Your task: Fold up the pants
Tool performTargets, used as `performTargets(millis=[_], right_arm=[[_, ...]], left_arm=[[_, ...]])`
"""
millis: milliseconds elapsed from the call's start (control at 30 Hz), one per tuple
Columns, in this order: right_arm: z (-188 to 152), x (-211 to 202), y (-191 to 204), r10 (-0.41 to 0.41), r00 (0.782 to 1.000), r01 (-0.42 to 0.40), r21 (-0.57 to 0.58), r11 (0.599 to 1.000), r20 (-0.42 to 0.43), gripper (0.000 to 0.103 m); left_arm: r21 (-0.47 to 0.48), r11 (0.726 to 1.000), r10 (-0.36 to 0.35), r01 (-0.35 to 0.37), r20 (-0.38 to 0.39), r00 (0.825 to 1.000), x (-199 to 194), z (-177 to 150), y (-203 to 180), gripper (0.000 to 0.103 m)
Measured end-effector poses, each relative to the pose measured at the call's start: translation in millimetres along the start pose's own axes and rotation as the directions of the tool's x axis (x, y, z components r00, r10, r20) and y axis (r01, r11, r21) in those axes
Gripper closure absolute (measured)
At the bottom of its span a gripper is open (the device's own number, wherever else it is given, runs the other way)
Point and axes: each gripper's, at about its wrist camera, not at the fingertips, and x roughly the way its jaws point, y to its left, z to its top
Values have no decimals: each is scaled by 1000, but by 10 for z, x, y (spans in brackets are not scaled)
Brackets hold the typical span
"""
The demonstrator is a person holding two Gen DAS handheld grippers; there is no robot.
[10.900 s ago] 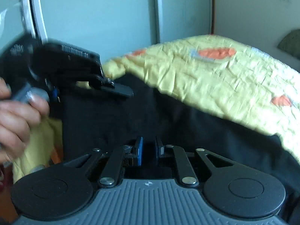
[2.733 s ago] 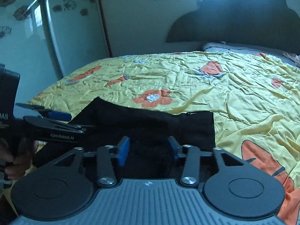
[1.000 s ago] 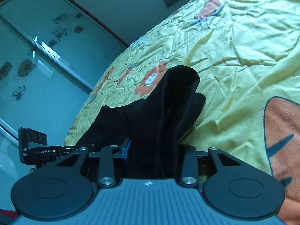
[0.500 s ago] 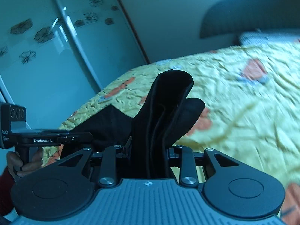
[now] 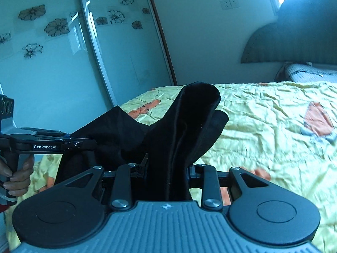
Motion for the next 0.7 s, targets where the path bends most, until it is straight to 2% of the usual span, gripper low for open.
performTargets(millis=[233,700], right_arm=[[51,289,16,-30,999,29,-22,999,-14,73],[9,472,-1,-90,996,91,-43,995,18,74]], left_arm=[[-8,999,46,-46,-23,999,213,13,111,84],[17,995,98,-98,-8,995,459,124,120,84]])
